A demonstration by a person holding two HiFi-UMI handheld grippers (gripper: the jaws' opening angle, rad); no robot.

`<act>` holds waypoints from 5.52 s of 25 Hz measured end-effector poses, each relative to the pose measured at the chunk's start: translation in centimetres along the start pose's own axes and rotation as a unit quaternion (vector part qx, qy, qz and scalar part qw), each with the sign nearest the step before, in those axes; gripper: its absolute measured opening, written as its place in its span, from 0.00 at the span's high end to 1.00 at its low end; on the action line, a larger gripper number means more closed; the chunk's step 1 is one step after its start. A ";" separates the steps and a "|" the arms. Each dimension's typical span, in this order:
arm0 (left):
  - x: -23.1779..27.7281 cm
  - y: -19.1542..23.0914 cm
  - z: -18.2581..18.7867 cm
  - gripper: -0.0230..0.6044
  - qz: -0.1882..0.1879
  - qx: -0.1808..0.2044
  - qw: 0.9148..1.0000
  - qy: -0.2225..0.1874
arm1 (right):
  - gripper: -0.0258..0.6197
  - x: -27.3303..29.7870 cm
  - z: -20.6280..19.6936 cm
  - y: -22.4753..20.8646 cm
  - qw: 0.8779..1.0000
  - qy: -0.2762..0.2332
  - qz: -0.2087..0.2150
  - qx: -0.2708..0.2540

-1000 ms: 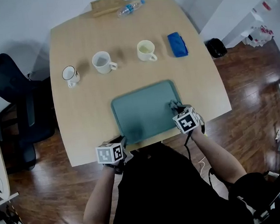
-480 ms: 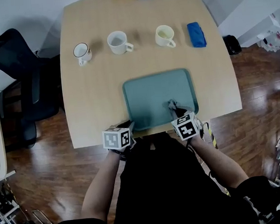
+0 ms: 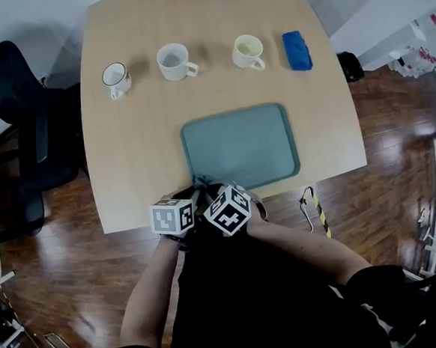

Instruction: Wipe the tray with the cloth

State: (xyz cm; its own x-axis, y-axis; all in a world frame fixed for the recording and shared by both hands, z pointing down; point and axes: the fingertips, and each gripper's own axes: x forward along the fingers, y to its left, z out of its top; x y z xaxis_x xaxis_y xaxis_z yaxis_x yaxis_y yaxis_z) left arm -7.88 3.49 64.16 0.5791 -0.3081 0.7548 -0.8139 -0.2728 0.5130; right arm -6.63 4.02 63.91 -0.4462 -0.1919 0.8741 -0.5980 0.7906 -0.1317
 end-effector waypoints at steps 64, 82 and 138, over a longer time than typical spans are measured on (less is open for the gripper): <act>0.4 -0.7 0.2 0.89 0.015 -0.028 0.999 -0.022 | 0.92 -1.9 -3.3 0.9 0.872 0.042 0.156 -0.462; 0.6 0.9 -0.7 0.89 0.049 -0.021 0.999 -0.003 | 0.92 0.8 5.7 -12.8 0.911 -0.007 0.050 -0.410; 0.8 -0.4 -0.3 0.90 0.056 -0.014 0.998 0.024 | 0.92 -5.5 -8.3 -5.8 0.905 0.005 0.160 -0.393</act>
State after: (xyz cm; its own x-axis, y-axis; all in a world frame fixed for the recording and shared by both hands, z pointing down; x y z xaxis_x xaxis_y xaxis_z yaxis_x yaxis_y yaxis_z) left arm -7.14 3.62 64.70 0.4825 -0.2913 0.8260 -0.8745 -0.2131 0.4357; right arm 4.80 5.36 63.77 -0.5035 0.1222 0.8553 0.2219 0.9750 -0.0086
